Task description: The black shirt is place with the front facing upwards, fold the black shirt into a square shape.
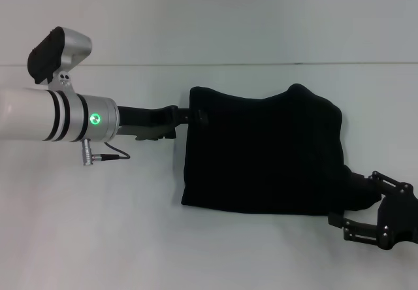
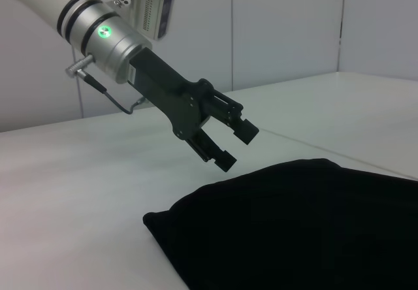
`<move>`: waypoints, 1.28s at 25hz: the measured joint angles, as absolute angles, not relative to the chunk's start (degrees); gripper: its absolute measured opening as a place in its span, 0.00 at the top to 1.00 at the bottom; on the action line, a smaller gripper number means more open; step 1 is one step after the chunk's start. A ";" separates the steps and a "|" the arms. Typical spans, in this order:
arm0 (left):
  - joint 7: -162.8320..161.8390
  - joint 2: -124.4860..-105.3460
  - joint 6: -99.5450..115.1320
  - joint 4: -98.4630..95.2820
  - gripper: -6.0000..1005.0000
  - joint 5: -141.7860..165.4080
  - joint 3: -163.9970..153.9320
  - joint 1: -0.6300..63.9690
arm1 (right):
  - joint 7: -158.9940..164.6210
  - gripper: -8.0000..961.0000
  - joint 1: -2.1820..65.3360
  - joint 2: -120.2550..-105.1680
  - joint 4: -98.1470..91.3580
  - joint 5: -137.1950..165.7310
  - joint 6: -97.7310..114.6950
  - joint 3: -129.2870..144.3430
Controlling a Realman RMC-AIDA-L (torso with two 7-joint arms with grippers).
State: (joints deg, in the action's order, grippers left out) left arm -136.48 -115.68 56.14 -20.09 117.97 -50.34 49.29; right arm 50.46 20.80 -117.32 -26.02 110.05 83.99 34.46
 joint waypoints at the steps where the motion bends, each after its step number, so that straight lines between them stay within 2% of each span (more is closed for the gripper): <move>1: -136.49 -115.76 55.86 -20.04 0.05 117.98 -50.34 49.32 | 50.45 0.02 20.73 -117.33 -26.02 110.05 84.07 34.51; 10: -136.42 -117.78 53.73 -19.78 0.05 118.53 -50.51 49.54 | 50.57 0.02 20.38 -117.33 -26.02 110.12 85.10 34.24; 20: -136.32 -119.11 50.49 -19.80 0.06 118.74 -51.93 49.64 | 51.04 0.02 20.32 -117.31 -26.02 110.13 85.76 34.19; 29: -133.44 -121.27 46.40 -20.30 0.15 118.74 -52.64 49.66 | 51.06 0.02 20.30 -117.24 -26.02 110.12 85.87 34.12; 32: -133.36 -121.52 45.24 -20.37 0.29 118.74 -52.66 49.65 | 51.10 0.02 20.30 -117.21 -26.02 110.06 85.87 34.10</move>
